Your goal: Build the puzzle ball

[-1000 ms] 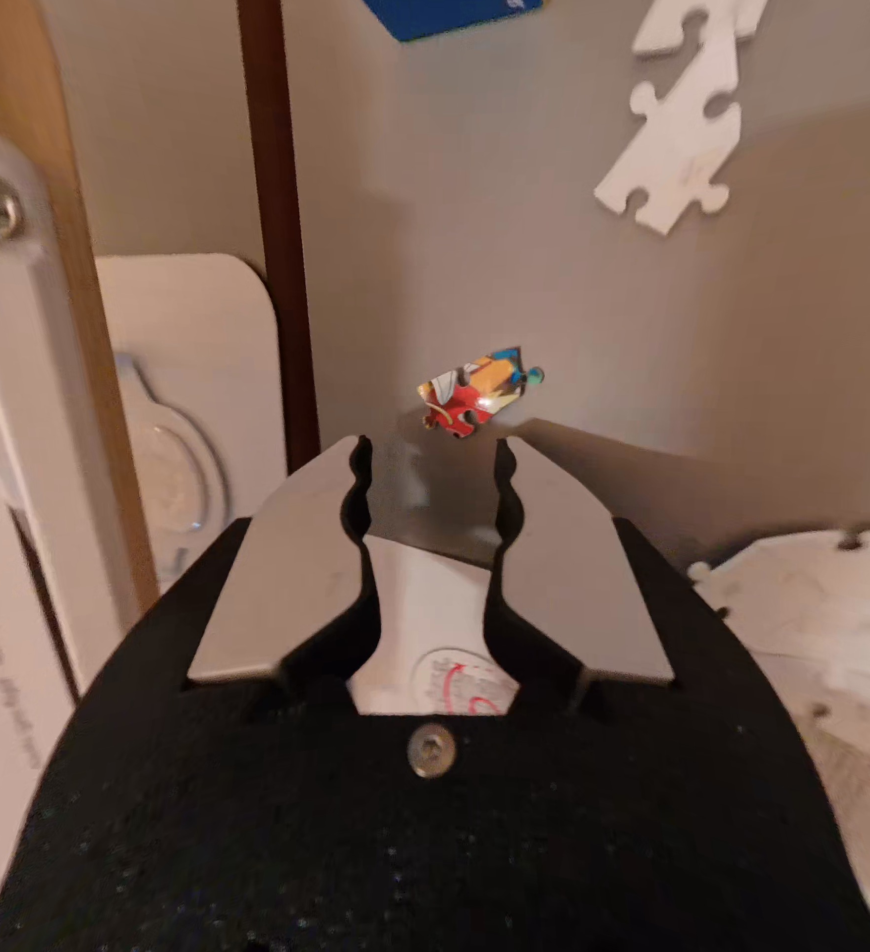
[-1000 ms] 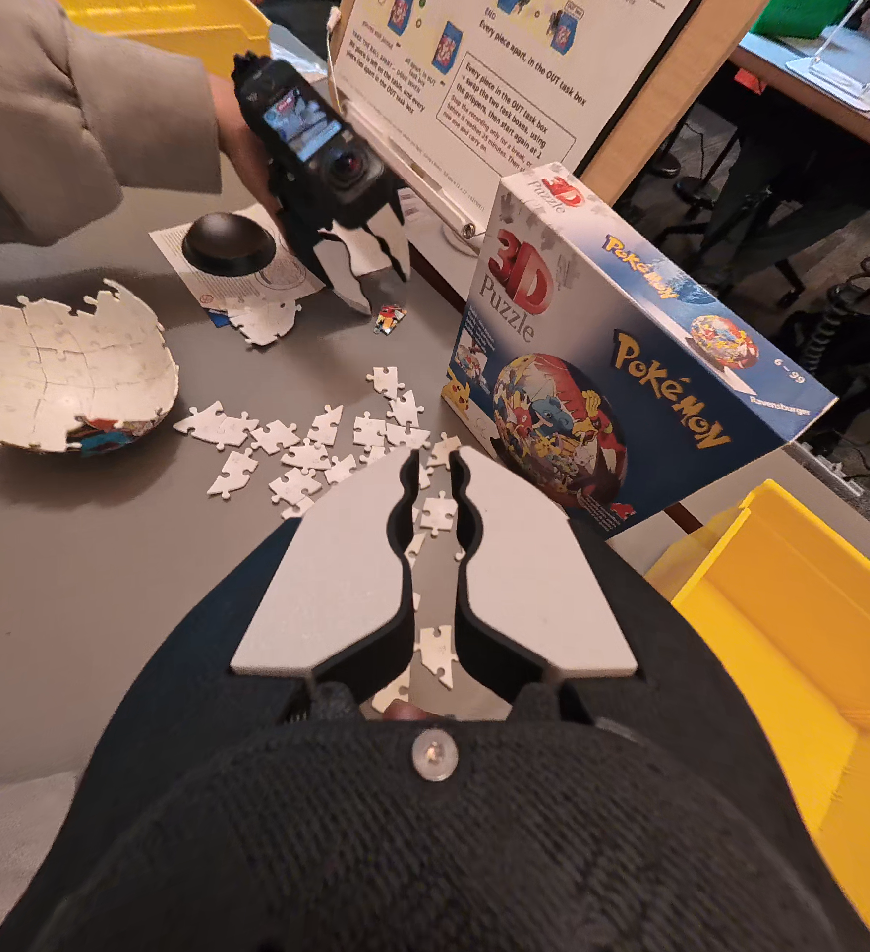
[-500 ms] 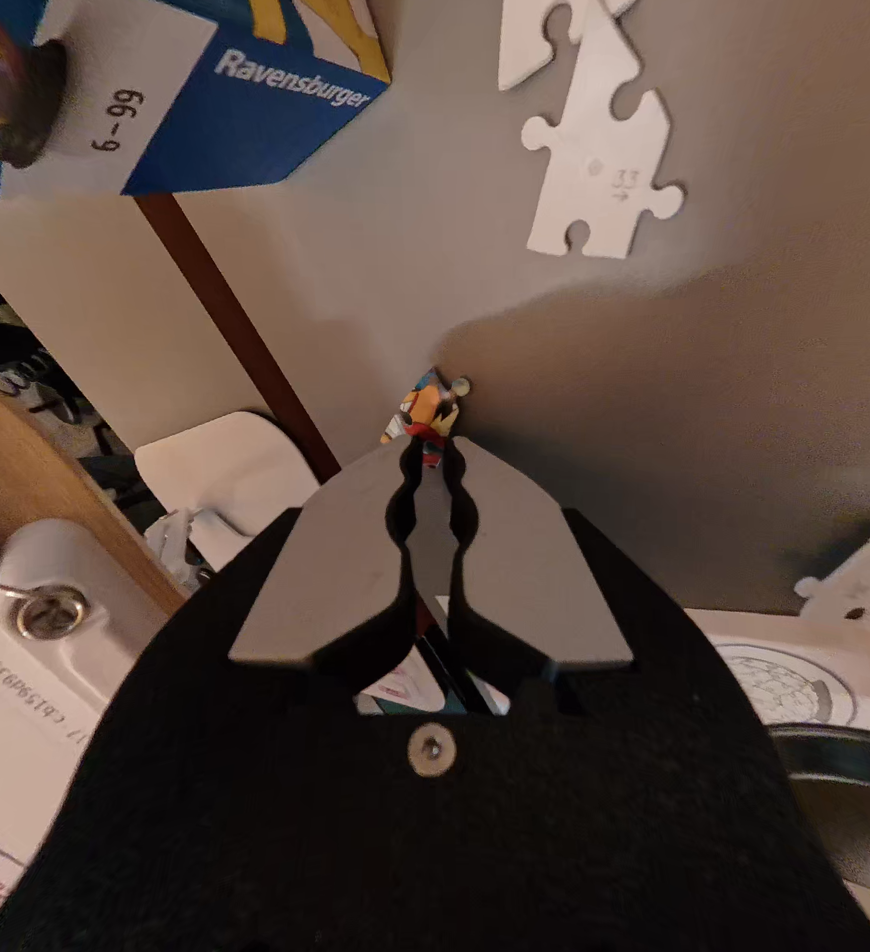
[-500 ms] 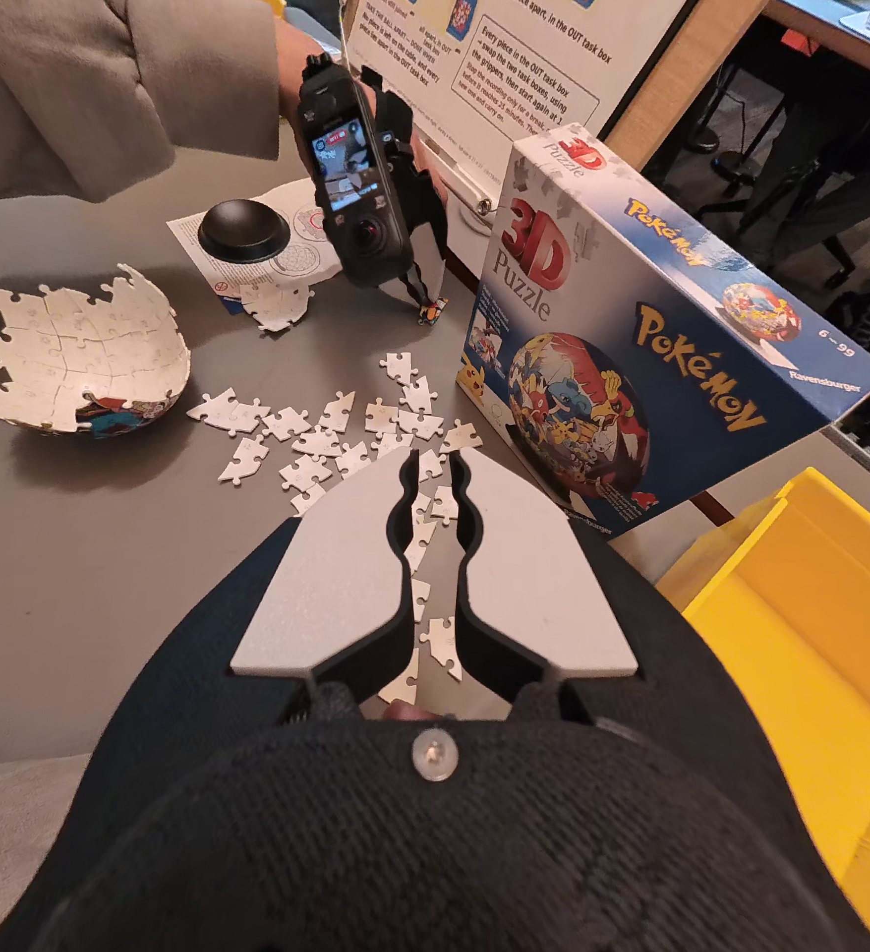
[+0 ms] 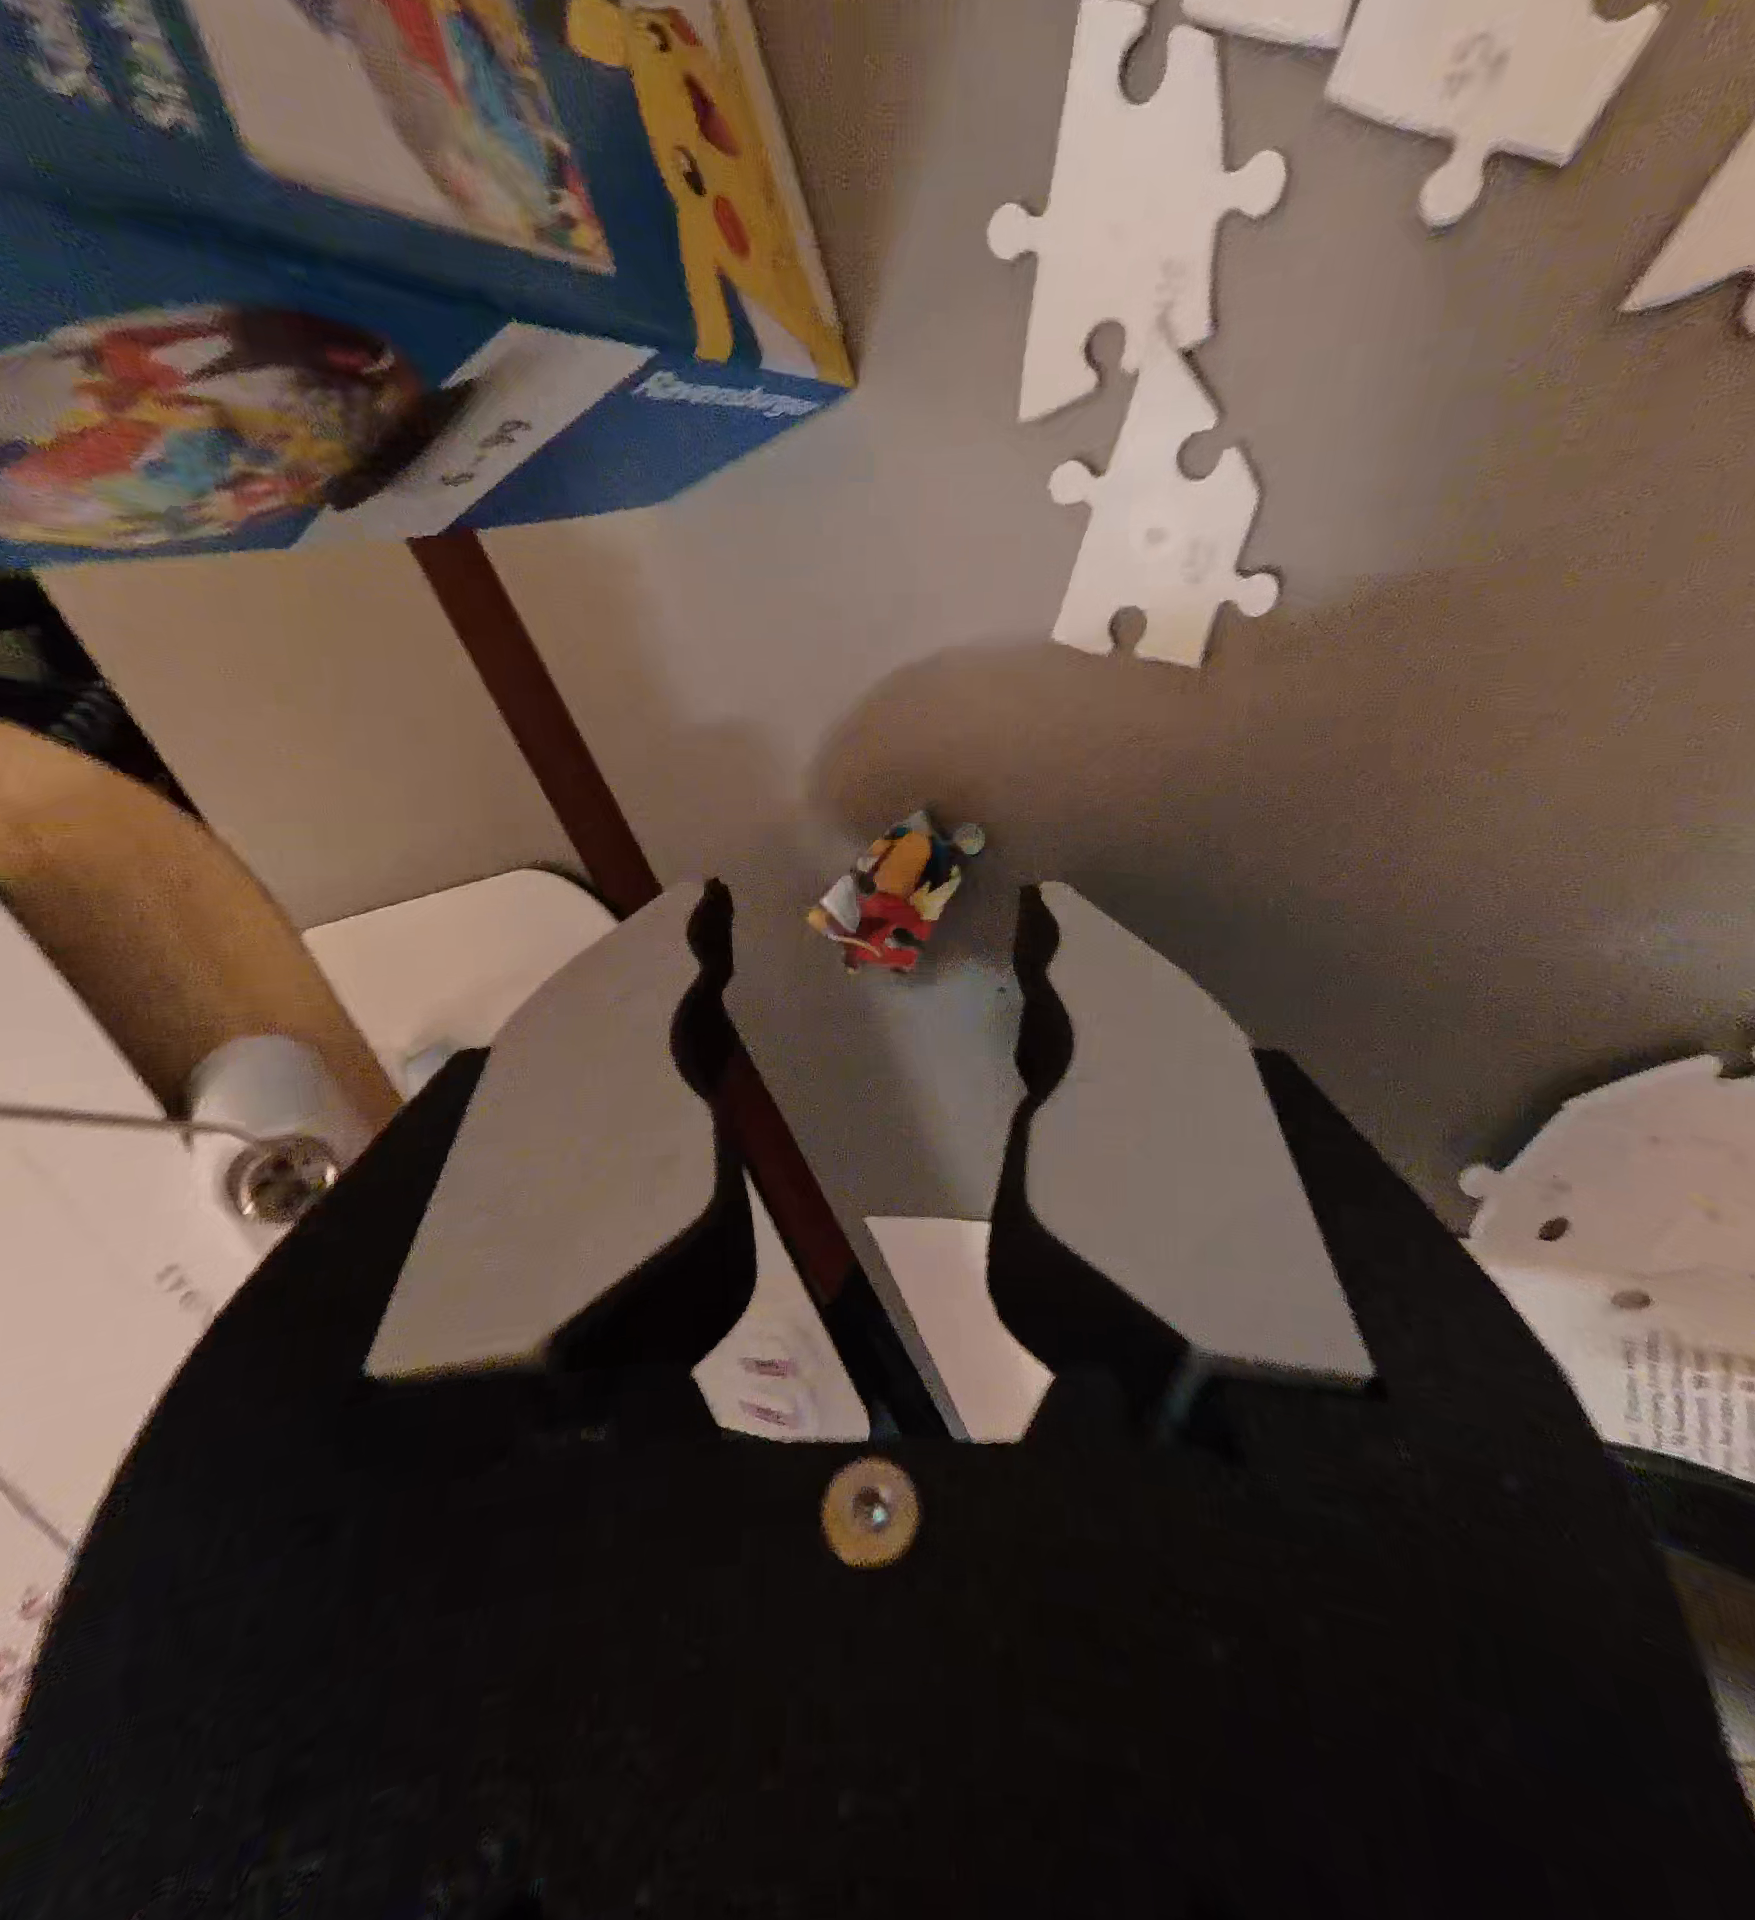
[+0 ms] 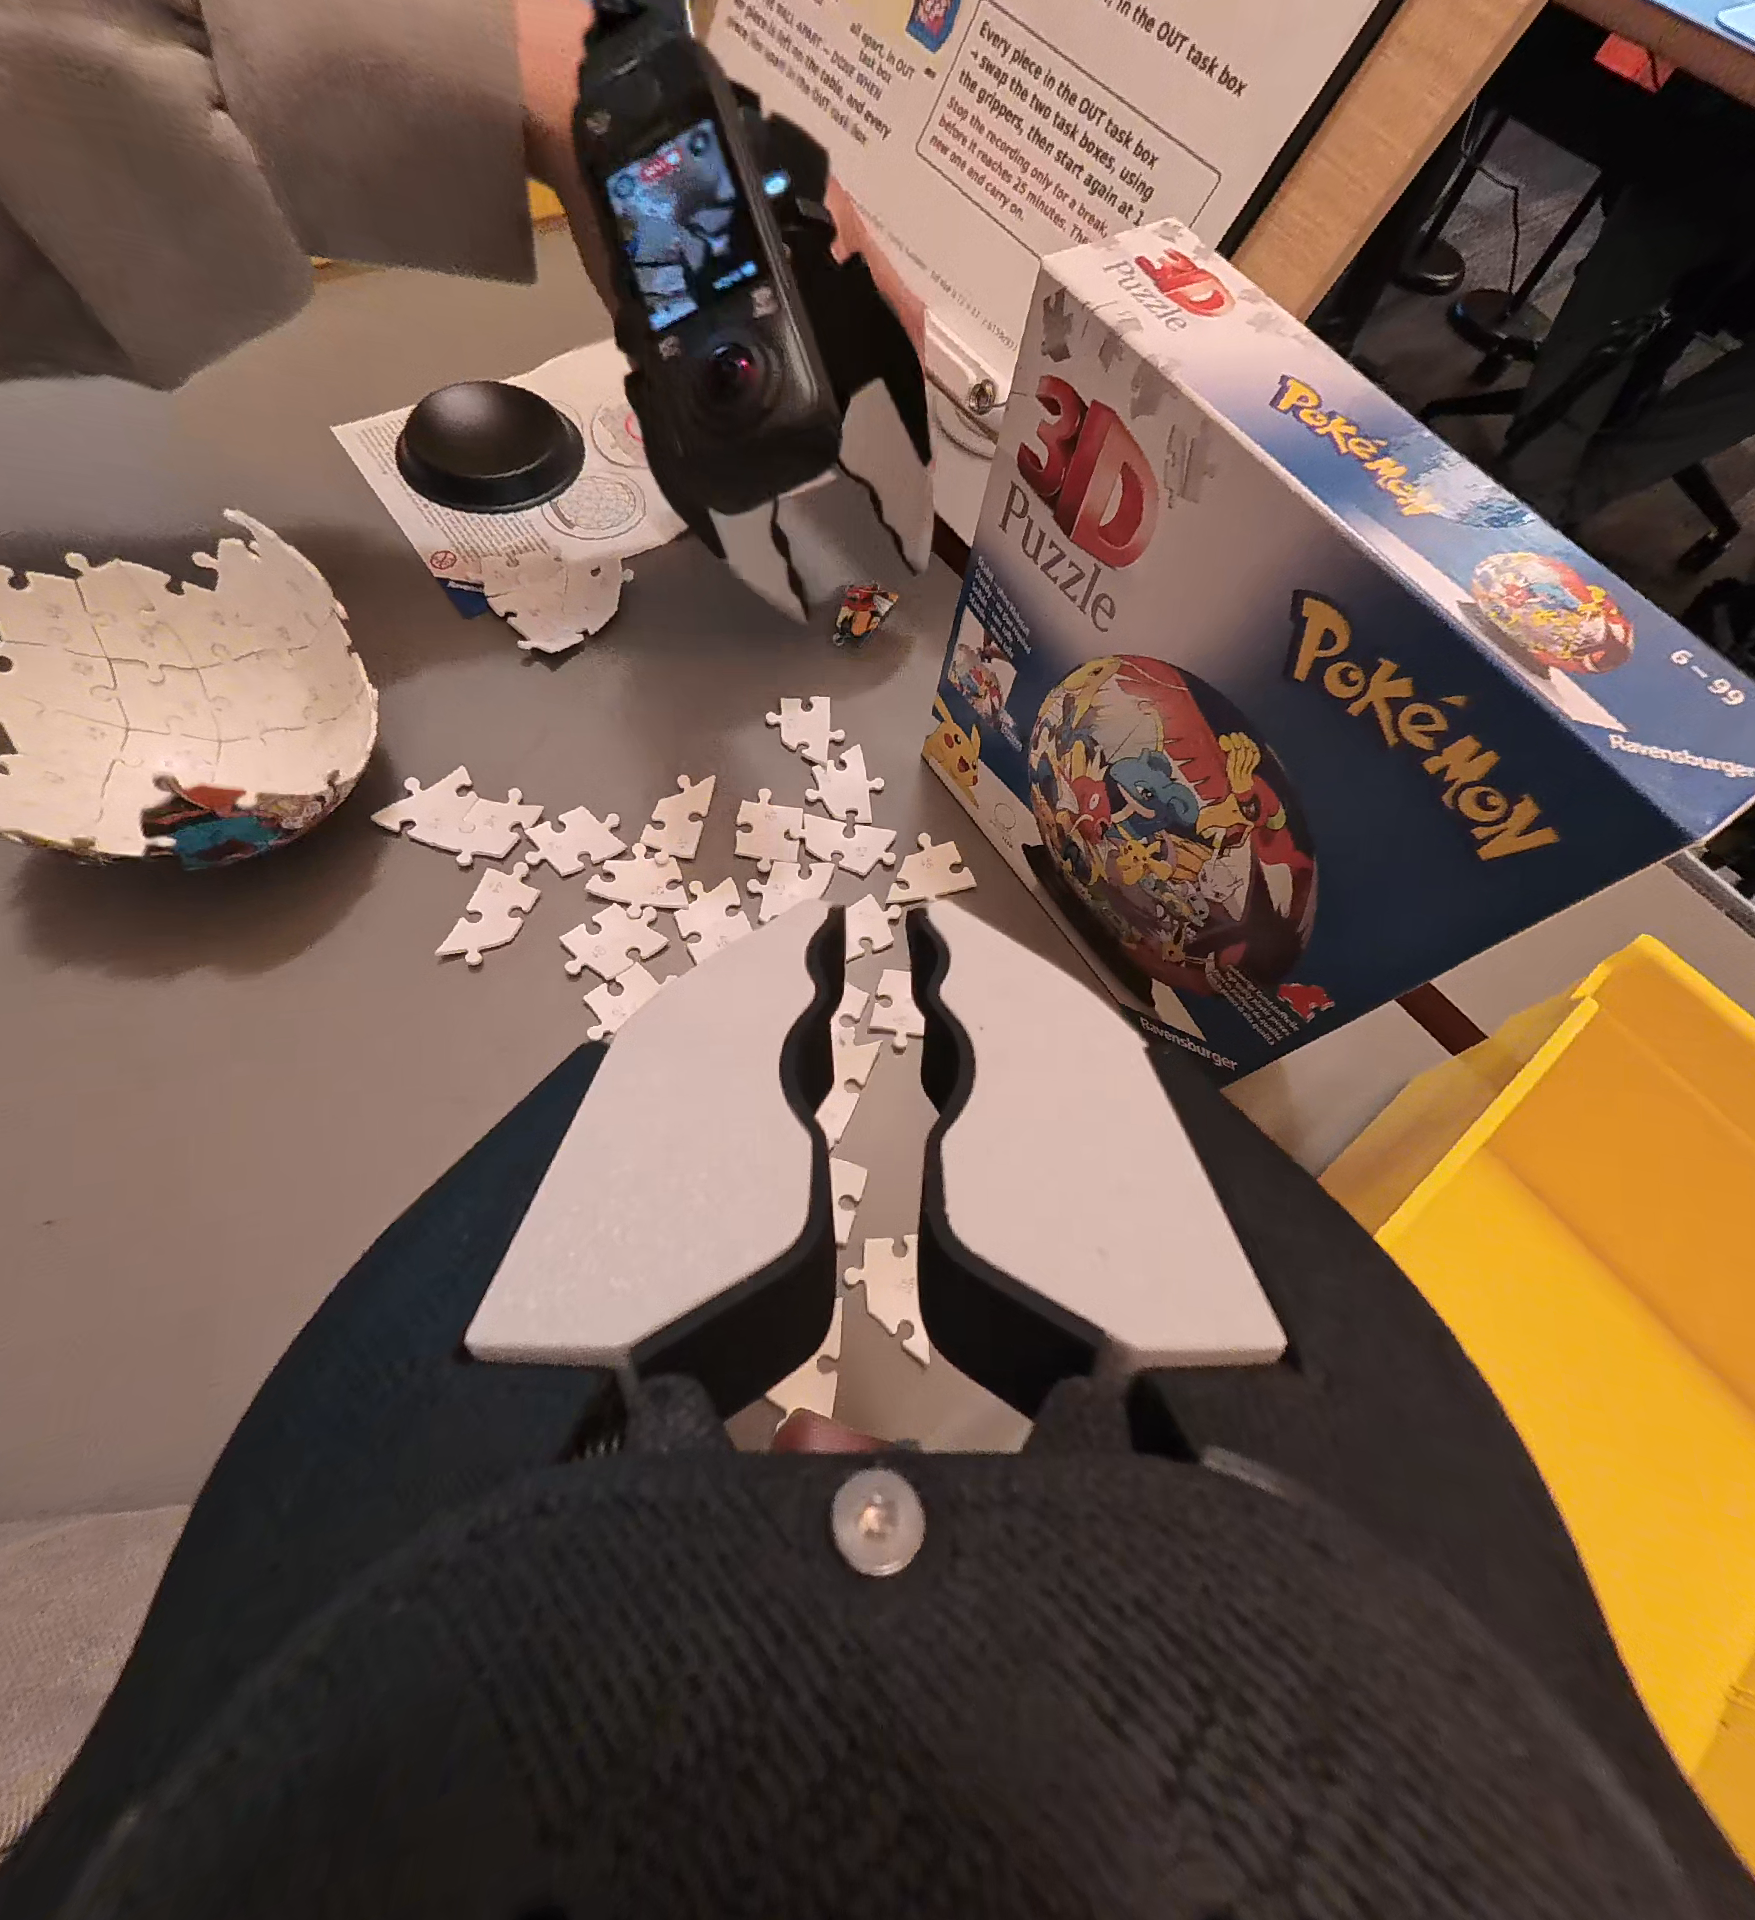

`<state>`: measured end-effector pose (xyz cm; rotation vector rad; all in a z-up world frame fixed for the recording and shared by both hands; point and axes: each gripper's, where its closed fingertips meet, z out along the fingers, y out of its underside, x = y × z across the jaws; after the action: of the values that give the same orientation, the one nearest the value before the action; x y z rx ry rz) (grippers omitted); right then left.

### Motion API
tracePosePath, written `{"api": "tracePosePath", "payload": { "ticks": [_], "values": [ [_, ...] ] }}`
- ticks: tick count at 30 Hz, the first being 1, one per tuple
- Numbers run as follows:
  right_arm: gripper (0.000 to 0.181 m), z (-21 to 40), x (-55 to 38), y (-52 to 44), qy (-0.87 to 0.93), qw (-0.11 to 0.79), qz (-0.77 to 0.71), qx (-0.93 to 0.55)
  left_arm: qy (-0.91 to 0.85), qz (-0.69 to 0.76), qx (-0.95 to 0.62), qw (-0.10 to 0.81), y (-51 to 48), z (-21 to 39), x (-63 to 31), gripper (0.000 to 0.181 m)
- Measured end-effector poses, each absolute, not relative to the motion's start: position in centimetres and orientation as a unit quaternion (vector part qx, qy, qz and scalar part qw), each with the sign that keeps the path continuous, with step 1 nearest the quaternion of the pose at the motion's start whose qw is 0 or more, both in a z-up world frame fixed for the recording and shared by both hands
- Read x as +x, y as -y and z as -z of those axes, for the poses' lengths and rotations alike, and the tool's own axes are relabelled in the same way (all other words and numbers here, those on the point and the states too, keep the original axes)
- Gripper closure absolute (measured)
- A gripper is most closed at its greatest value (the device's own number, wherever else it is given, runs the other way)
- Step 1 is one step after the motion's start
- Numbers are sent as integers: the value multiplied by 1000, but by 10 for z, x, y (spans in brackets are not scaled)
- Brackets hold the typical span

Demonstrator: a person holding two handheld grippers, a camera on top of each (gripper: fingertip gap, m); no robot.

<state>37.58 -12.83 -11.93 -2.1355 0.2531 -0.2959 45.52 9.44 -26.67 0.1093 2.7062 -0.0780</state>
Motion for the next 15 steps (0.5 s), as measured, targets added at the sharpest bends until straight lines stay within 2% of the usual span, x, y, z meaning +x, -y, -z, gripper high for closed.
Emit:
{"api": "tracePosePath", "payload": {
  "ticks": [7,10,14,15],
  "values": [
    [169,121,375,133,-103,470,114,-869,-968,-115,136,179,-110,278,459,124],
    [169,121,376,137,-106,474,113,-867,-949,-166,197,179,-112,277,465,127],
    [169,121,378,141,-114,479,112,-863,-935,-216,245,137,-114,283,459,142],
    [169,122,378,142,-115,478,112,-863,-932,-230,251,124,-116,283,455,151]
  ]
}}
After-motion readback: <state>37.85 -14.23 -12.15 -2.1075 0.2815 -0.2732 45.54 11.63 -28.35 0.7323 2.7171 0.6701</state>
